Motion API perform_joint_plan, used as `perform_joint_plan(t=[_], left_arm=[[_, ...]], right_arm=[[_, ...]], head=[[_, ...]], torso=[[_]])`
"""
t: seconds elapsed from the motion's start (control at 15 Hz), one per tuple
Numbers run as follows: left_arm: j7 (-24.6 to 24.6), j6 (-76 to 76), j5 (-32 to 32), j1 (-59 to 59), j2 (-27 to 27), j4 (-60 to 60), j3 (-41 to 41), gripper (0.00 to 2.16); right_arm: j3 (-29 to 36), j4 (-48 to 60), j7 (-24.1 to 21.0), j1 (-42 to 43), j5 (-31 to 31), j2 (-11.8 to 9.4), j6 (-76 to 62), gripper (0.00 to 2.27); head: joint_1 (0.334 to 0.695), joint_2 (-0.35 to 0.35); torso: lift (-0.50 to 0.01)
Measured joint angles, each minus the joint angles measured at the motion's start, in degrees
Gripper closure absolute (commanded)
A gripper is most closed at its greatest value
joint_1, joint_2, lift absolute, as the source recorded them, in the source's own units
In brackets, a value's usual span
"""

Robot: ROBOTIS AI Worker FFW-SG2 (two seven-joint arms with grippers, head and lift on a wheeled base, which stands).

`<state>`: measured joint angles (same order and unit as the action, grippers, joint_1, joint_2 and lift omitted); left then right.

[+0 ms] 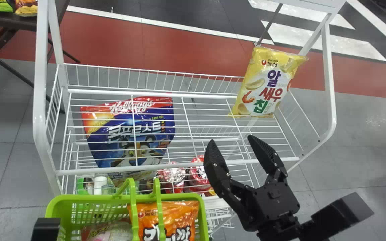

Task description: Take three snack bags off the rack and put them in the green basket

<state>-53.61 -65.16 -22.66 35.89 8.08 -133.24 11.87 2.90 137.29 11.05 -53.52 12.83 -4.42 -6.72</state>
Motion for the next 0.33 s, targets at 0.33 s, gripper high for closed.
perform_joint_plan(t=[0.33], left_arm=[[-0.01, 0.11, -0.11, -0.01, 0.05, 0.0, -0.17, 1.23]], right_arm=[[0.0, -0.47, -0.05, 0.0, 0.0, 0.02, -0.39, 0.09]], head=[[0.695, -0.35]], torso=[[-0.022]])
